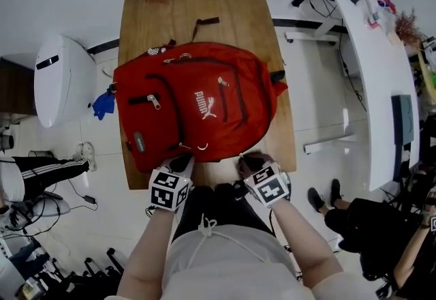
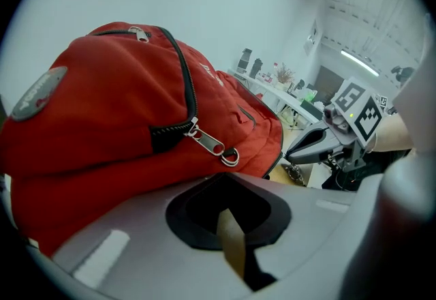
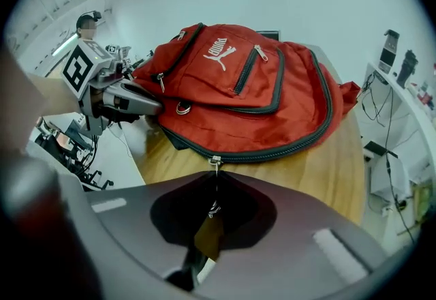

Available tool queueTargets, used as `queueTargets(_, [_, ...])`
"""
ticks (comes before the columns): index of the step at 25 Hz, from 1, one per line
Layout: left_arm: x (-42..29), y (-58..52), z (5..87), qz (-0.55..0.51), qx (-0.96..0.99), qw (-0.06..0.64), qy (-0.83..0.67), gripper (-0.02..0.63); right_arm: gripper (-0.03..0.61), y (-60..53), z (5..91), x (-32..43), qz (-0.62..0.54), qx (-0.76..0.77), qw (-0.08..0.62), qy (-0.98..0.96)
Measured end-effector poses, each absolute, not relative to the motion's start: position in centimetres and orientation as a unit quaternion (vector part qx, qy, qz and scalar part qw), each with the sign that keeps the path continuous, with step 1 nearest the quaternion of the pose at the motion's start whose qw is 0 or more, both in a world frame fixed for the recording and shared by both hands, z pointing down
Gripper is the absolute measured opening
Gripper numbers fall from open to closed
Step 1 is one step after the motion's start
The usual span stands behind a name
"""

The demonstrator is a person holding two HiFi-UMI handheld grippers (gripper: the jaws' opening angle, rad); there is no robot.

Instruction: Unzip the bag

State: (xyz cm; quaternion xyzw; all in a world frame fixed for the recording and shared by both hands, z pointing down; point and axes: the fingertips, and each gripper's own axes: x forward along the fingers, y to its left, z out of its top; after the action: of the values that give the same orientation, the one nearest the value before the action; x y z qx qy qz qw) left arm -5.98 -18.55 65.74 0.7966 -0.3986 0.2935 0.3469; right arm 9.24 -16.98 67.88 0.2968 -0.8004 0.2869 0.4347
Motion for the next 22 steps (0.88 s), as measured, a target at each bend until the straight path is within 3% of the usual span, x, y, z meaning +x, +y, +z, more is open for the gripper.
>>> queueTargets(22, [-6.4, -19.0, 66.3, 0.279, 0.767, 0.378, -0.436, 0.006, 0.017, -23.7, 67.2, 18.4, 0.179, 0.296, 0.52, -0.781])
